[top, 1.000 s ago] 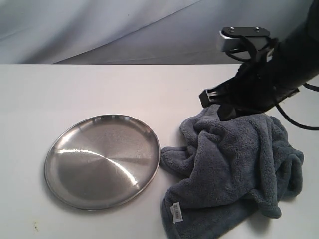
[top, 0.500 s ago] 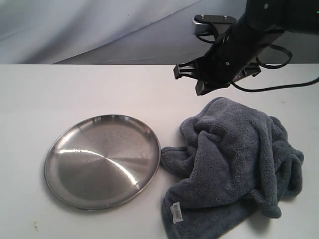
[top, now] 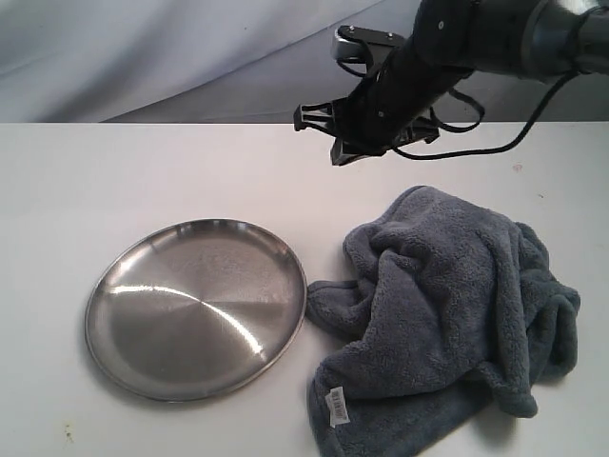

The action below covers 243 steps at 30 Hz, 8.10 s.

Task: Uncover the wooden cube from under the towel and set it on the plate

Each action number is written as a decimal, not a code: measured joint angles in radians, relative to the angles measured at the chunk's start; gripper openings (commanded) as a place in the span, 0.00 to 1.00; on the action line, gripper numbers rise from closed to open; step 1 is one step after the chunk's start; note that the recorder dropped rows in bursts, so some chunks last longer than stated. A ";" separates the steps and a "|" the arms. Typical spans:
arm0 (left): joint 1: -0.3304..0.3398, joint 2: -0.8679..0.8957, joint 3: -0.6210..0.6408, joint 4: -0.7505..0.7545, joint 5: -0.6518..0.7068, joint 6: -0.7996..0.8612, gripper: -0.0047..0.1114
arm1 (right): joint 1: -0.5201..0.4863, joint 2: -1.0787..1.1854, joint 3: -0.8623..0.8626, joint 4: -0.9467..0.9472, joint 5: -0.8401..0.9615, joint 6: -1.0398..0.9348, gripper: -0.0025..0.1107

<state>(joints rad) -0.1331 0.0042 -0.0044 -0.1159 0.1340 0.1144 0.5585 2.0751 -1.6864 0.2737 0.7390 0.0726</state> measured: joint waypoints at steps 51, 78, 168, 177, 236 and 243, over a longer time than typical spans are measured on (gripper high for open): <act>0.000 0.000 0.000 0.000 0.000 0.000 0.04 | 0.372 -0.446 0.615 -0.624 0.476 0.199 0.02; 0.000 0.000 0.000 0.000 0.000 0.000 0.04 | 0.092 -0.029 0.060 -0.135 -0.142 0.175 0.02; 0.000 0.000 0.000 0.000 0.000 0.000 0.04 | 0.024 -0.649 0.506 -0.356 0.325 0.303 0.02; 0.000 0.000 0.000 0.000 0.000 0.000 0.04 | 0.017 -0.477 0.447 -0.320 0.362 0.259 0.18; 0.000 0.000 0.000 0.000 0.000 0.000 0.04 | 0.046 -0.294 0.447 -0.369 0.273 0.324 0.02; 0.000 0.000 0.000 0.000 0.000 0.000 0.04 | 0.046 -0.437 0.447 -0.371 0.294 0.322 0.02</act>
<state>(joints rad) -0.1331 0.0042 -0.0044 -0.1159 0.1340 0.1144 0.6047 1.6386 -1.2398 -0.0970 1.0329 0.3948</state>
